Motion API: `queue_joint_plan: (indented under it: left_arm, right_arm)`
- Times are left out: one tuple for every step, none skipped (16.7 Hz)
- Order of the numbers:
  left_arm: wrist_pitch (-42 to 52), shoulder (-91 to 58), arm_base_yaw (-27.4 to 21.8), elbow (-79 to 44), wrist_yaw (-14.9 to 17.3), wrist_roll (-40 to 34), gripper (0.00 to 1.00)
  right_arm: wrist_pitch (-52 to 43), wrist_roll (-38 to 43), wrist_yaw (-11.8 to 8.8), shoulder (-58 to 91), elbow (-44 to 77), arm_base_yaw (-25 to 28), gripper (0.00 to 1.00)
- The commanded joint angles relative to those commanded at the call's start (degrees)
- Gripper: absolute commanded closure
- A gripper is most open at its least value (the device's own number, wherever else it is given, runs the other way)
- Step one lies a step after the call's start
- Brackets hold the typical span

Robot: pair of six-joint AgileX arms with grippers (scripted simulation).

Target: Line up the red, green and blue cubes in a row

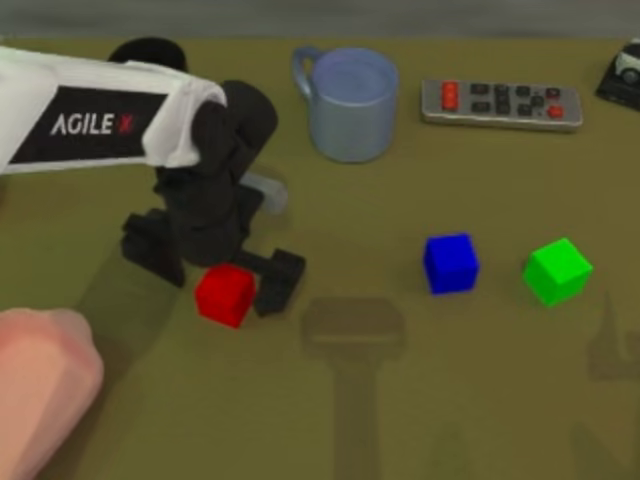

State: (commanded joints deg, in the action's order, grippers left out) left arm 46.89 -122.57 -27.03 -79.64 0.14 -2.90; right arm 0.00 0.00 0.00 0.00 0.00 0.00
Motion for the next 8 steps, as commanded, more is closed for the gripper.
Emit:
queue_joint_plan:
  left_arm:
    - [-0.5,-0.3,0.0,0.4,0.0,0.0,0.0]
    - [-0.6,-0.3,0.0,0.4,0.0,0.0,0.0]
    - [-0.6,-0.3,0.0,0.4,0.0,0.0,0.0]
    - [-0.6,-0.3,0.0,0.4,0.0,0.0,0.0]
    - [-0.6,-0.3,0.0,0.4,0.0,0.0,0.08]
    - [-0.6,-0.3,0.0,0.4,0.0,0.0,0.15]
    - [-0.6,-0.3,0.0,0.4,0.0,0.0,0.23]
    - [-0.6,-0.3,0.0,0.4,0.0,0.0,0.3]
  right_arm:
    - [0.0,0.0,0.0,0.0,0.0,0.0,0.0]
    - [0.0,0.0,0.0,0.0,0.0,0.0,0.0]
    - [0.0,0.0,0.0,0.0,0.0,0.0,0.0]
    - [0.0,0.0,0.0,0.0,0.0,0.0,0.0]
    - [0.0,0.0,0.0,0.0,0.0,0.0,0.0]
    - [0.0,0.0,0.0,0.0,0.0,0.0,0.0]
    - [0.0,0.0,0.0,0.0,0.0,0.0,0.0]
    - [0.0,0.0,0.0,0.0,0.0,0.0,0.0]
